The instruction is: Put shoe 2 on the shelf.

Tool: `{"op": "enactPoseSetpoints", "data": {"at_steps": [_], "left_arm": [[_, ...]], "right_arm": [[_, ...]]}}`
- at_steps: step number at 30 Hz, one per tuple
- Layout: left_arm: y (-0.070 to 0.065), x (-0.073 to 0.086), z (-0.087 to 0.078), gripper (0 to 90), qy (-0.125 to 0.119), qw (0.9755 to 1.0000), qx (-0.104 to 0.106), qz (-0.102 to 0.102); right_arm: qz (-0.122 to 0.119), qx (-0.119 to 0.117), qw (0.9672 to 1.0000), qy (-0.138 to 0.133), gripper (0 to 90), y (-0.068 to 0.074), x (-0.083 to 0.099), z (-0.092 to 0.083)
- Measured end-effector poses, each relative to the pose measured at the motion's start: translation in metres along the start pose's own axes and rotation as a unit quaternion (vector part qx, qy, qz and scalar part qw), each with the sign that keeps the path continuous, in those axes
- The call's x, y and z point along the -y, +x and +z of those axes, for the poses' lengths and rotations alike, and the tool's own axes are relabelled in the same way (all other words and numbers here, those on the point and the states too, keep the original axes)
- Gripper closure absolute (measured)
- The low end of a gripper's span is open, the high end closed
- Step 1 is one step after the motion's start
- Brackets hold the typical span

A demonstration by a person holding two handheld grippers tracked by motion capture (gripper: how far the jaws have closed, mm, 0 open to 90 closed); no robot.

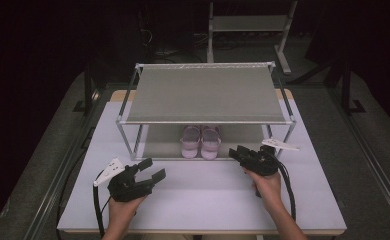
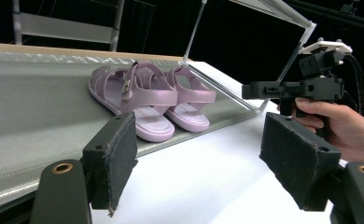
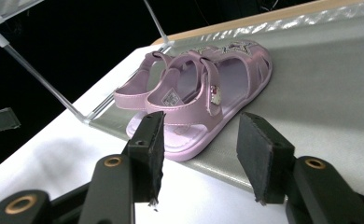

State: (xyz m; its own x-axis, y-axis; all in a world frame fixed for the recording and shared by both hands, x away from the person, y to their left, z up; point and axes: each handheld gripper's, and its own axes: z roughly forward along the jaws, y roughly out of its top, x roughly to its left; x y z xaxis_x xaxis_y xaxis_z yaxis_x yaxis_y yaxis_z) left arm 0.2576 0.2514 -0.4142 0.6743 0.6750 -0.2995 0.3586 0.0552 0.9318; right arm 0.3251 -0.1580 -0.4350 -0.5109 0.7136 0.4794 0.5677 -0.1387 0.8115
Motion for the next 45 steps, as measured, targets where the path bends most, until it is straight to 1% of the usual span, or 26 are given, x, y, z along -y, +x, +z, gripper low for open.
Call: {"op": "enactPoseSetpoints", "data": {"at_steps": [2, 5, 15, 25, 29, 45], "left_arm": [[0.0, 0.0, 0.0, 26.8, 0.0, 1.0, 0.0, 0.0], [-0.001, 0.0, 0.0, 26.8, 0.0, 1.0, 0.0, -0.001], [-0.001, 0.001, 0.002, 26.7, 0.003, 1.0, -0.001, 0.001], [0.0, 0.001, 0.001, 26.7, 0.002, 1.0, -0.002, 0.0], [0.0, 0.001, 0.0, 26.7, 0.002, 1.0, -0.003, 0.0], [0.0, 0.001, 0.0, 26.7, 0.002, 1.0, -0.002, 0.0]], "right_arm": [[0.0, 0.001, 1.0, 0.0, 50.1, 0.0, 0.0, -0.002], [-0.007, 0.005, 1.0, 0.0, 46.7, -0.002, 0.002, -0.007], [-0.004, -0.003, 0.9999, 0.009, 41.8, -0.009, 0.006, -0.019], [-0.006, 0.0, 0.9998, 0.018, 40.9, -0.012, 0.009, -0.029], [-0.008, -0.001, 0.9999, 0.014, 40.9, -0.013, 0.01, -0.033], [-0.004, 0.004, 0.9998, 0.018, 40.3, -0.019, 0.015, -0.048]]}}
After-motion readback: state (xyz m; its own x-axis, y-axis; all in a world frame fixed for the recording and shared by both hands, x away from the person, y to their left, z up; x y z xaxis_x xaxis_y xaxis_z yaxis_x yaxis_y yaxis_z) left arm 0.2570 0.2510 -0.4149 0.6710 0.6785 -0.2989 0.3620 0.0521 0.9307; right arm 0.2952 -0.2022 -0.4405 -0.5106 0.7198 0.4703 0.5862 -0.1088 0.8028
